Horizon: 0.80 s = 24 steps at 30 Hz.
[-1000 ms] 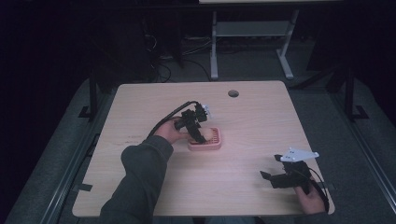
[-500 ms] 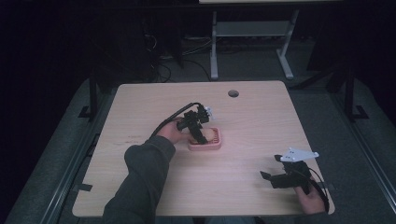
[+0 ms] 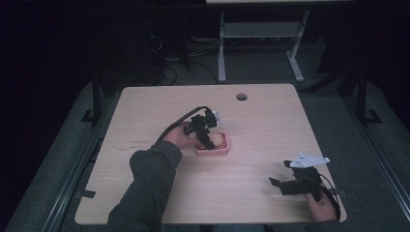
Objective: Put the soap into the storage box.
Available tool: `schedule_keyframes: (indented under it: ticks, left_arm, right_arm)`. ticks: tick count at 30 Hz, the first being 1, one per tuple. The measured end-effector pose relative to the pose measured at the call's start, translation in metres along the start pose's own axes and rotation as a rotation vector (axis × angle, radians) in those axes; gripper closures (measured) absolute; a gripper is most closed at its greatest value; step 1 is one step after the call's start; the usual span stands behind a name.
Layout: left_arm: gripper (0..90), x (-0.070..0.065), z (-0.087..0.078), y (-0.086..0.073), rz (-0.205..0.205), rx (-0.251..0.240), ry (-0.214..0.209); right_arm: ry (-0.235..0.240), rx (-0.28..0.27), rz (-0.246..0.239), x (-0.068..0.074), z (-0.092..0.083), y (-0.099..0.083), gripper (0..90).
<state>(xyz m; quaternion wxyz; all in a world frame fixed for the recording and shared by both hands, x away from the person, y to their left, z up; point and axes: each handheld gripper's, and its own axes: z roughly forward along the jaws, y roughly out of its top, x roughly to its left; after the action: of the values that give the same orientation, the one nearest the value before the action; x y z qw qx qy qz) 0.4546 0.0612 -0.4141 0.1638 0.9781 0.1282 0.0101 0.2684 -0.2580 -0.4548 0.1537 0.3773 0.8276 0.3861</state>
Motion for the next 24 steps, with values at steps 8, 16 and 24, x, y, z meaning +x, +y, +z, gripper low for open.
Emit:
schedule_keyframes:
  ticks: [8,16,24]
  left_arm:
    - [31.9,0.0000,0.0003,0.0001,0.000,0.001,-0.003]
    - [31.7,0.0004,0.0008,-0.0004,-0.002,0.001,-0.002]
    - [31.6,0.0001,0.0010,-0.0003,0.003,0.009,0.002]
  right_arm:
    - [0.001,0.000,0.001,0.0004,0.0002,0.0001,14.1]
    - [-0.001,0.000,0.000,0.0000,0.0001,0.0000,14.1]
    - [-0.002,-0.003,0.000,-0.0001,-0.0001,0.0003,14.1]
